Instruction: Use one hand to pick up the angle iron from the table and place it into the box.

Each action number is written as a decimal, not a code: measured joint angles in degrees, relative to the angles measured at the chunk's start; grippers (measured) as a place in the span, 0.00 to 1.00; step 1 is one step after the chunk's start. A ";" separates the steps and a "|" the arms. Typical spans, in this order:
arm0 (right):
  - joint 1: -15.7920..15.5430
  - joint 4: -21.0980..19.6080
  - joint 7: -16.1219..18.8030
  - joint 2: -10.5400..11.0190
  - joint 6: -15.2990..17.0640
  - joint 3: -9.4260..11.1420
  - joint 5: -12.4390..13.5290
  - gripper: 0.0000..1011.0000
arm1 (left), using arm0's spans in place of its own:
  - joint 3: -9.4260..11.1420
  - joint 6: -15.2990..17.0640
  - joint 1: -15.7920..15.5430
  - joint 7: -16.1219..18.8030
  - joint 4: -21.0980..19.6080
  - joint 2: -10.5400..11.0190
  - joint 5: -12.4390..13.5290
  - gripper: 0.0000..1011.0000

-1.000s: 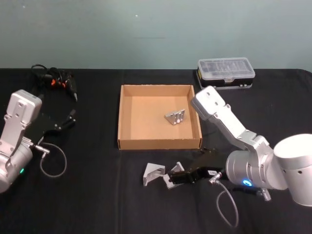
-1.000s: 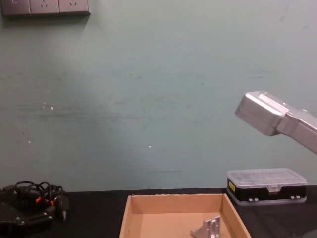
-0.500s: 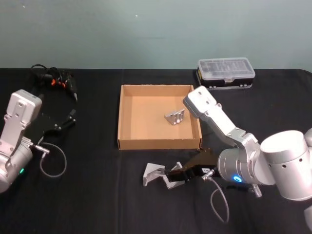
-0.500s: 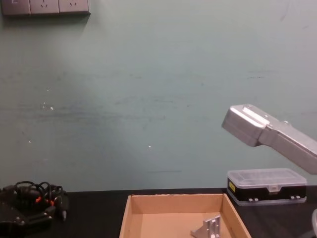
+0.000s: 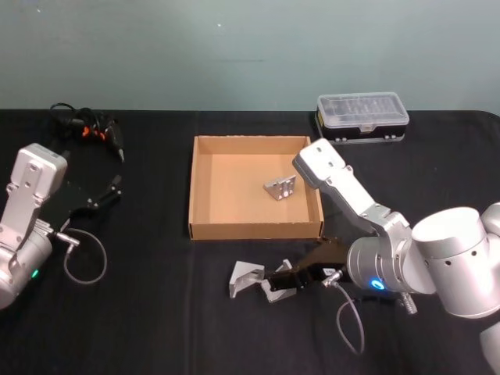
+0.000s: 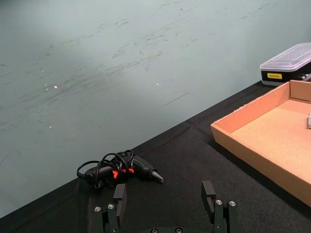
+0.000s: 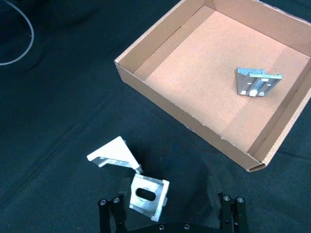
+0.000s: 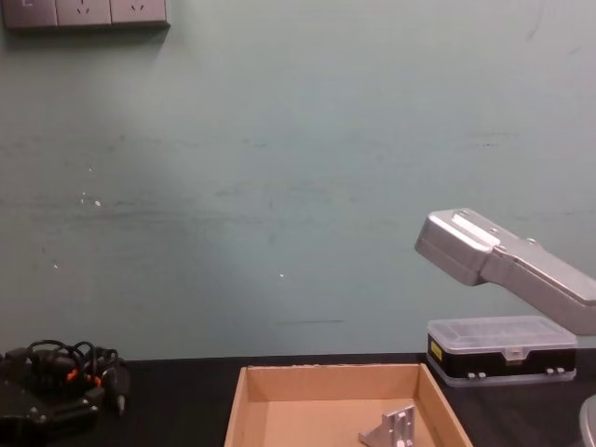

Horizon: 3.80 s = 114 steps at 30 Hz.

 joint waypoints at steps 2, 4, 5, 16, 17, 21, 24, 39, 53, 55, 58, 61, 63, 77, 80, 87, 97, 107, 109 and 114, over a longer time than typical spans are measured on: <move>-0.04 0.06 0.13 -0.06 0.09 0.06 -0.16 0.99 | 0.00 0.00 0.00 0.00 0.00 0.00 0.00 1.00; -0.05 0.22 0.35 -0.22 0.17 0.13 -0.38 0.99 | 0.00 0.00 0.00 0.00 0.00 0.00 0.00 1.00; -0.06 0.29 0.41 -0.29 0.19 0.14 -0.48 0.99 | 0.00 0.00 0.00 0.00 0.00 0.00 0.00 1.00; -0.13 0.67 0.80 -0.76 0.42 0.39 -0.84 0.99 | 0.00 0.00 0.00 0.00 0.00 0.00 0.00 1.00; -0.13 0.66 0.80 -0.75 0.42 0.39 -0.83 0.99 | 0.00 0.00 0.00 0.00 0.00 0.00 0.00 1.00; -0.13 0.62 0.79 -0.72 0.40 0.37 -0.81 0.98 | 0.00 0.00 0.00 0.00 0.00 0.00 0.00 1.00; -0.13 0.60 0.78 -0.70 0.39 0.35 -0.79 0.95 | 0.00 0.00 0.00 0.00 0.00 0.00 0.00 1.00; -0.13 0.52 0.74 -0.62 0.31 0.30 -0.71 0.51 | 0.00 0.00 0.00 0.00 0.00 0.00 0.00 1.00; -0.13 0.50 0.71 -0.61 0.28 0.30 -0.70 0.07 | 0.00 0.00 0.00 0.00 0.00 0.00 0.00 1.00; -0.13 0.50 0.71 -0.60 0.27 0.30 -0.70 0.06 | 0.00 0.00 0.00 0.00 0.00 0.00 0.00 1.00; -0.13 0.50 0.70 -0.60 0.28 0.30 -0.71 0.06 | 0.00 0.00 0.00 0.00 0.00 0.00 0.00 1.00; -0.13 0.50 0.69 -0.60 0.28 0.30 -0.70 0.06 | 0.00 0.00 0.00 0.00 0.00 0.00 0.00 1.00; -0.13 0.50 0.69 -0.61 0.28 0.30 -0.71 0.06 | 0.00 0.00 0.00 0.00 0.00 0.00 0.00 1.00; -2.41 -6.15 2.28 0.60 -2.90 3.40 -1.74 0.06 | 0.00 0.00 0.00 0.00 0.00 0.00 0.00 1.00; -1.84 -6.64 2.56 0.83 -4.40 4.14 -1.94 0.06 | 0.00 0.00 0.00 0.00 0.00 0.00 0.00 1.00; -0.38 -4.94 2.67 0.26 -8.88 5.78 -1.47 0.06 | 0.00 0.00 0.00 0.00 0.00 0.00 0.00 1.00; 2.87 4.25 1.41 -1.55 -20.67 5.87 -0.16 0.06 | 0.00 0.00 0.00 0.00 0.00 0.00 0.00 1.00; 7.47 12.89 0.03 -3.57 -26.93 2.65 -0.60 0.06 | 0.00 0.00 0.00 0.00 0.00 0.00 0.00 1.00; 9.43 15.87 -0.41 -4.35 -27.85 1.33 -1.18 0.06 | 0.00 0.00 0.00 0.00 0.00 0.00 0.00 1.00; 12.31 20.01 -0.97 -5.54 -28.35 -0.53 -2.33 0.06 | 0.00 0.00 0.00 0.00 0.00 0.00 0.00 1.00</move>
